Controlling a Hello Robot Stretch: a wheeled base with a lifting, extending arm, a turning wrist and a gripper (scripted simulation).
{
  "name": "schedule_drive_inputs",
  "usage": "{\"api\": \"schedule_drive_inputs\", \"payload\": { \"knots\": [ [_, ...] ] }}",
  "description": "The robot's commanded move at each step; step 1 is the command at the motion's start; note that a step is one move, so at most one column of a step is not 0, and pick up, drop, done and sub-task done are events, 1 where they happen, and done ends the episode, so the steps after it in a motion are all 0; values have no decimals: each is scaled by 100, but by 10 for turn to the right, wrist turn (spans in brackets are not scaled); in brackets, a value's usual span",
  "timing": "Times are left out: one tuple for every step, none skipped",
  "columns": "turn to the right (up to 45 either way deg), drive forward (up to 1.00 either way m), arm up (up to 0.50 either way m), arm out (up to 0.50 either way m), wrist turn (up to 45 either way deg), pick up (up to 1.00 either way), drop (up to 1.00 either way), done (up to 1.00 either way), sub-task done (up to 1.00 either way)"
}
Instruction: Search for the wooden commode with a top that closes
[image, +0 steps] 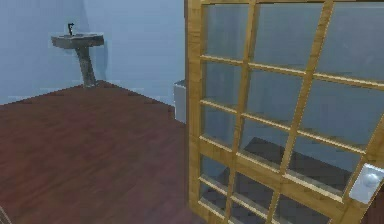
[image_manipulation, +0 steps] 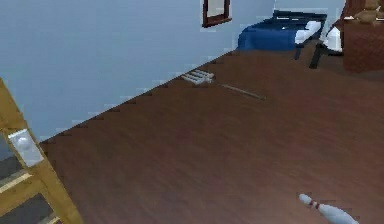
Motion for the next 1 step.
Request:
{"api": "schedule_drive_inputs", "payload": {
  "knots": [
    [60, 0, 0, 0, 0, 0, 0, 0, 0]
  ]
}}
